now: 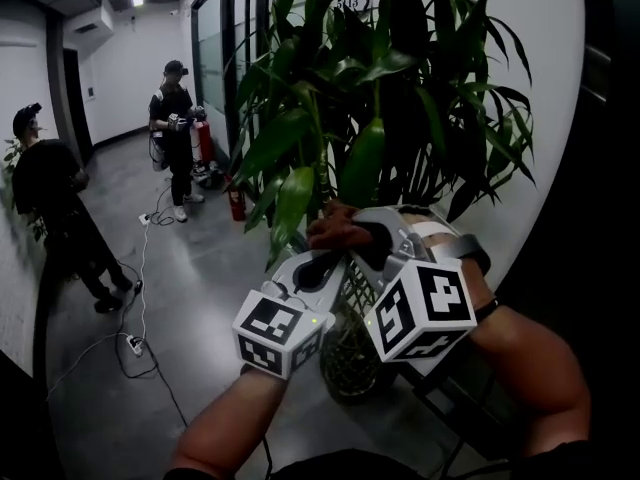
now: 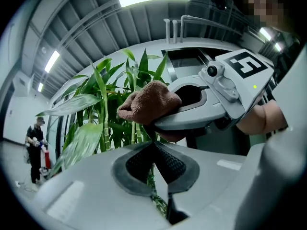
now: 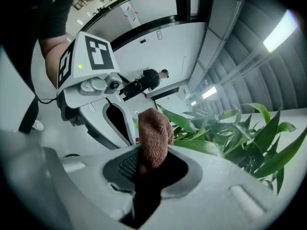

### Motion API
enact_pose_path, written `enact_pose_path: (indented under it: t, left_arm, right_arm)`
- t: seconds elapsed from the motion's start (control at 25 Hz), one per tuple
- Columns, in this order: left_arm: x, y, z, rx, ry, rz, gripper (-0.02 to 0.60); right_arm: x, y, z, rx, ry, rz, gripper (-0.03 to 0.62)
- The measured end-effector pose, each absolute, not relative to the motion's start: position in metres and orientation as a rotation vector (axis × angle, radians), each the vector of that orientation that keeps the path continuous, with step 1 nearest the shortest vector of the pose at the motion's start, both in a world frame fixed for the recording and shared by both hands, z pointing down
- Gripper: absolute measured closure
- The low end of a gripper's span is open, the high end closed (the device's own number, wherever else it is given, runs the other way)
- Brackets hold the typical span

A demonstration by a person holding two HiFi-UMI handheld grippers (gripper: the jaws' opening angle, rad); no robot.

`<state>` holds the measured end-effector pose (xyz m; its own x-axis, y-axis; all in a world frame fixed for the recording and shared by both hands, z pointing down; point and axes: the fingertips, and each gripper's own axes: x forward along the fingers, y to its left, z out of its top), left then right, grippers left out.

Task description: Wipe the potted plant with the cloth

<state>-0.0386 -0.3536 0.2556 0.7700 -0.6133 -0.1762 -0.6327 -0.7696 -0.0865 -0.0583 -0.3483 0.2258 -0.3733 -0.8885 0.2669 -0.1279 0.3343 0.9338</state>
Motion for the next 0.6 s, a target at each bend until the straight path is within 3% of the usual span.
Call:
enact_pose_path:
  t: [0.52,0.6]
  left_arm:
    - [-0.02,-0.346,0.251,-2.868,0.985,0.228,0.551]
    - [-0.012,-0.338,0.26,-2.904,0.939,0.202,0.51]
  right_arm:
    - [-0.037,-0.314,0.245,0.8,-1.952,-0.955,0.528]
    - [-0.027,-0.308,0.238,0.839,-1.965,-0.994,0.528]
